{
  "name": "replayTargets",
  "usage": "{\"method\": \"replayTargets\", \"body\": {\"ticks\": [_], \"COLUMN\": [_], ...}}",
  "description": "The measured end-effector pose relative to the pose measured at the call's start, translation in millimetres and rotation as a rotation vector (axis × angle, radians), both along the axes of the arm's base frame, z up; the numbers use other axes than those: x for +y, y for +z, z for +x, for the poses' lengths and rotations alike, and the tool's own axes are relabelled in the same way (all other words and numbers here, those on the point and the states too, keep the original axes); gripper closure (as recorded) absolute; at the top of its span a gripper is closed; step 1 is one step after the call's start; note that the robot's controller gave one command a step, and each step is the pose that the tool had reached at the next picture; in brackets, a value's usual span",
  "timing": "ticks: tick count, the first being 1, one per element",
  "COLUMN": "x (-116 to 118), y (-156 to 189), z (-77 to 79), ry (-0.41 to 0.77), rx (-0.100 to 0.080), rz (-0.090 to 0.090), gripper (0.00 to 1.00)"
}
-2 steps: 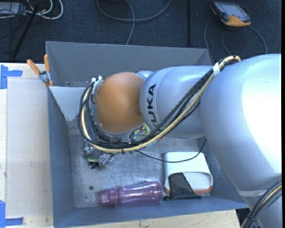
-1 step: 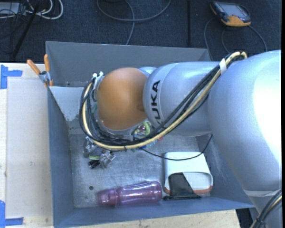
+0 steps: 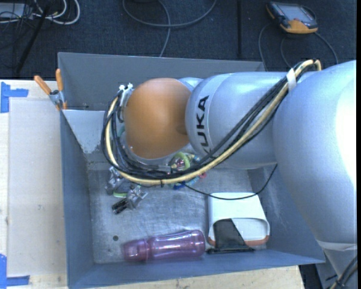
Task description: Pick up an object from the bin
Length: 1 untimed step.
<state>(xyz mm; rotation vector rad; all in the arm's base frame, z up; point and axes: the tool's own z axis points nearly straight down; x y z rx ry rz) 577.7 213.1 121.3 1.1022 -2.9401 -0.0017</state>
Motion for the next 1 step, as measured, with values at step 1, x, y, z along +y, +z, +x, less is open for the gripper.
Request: {"method": "replayTargets", "body": {"ticks": [1], "x": [0.3], "y": [13.3], "z": [0.4], "ry": [0.000], "rx": [-0.003], "rz": [0.001], "gripper": [1.00]}}
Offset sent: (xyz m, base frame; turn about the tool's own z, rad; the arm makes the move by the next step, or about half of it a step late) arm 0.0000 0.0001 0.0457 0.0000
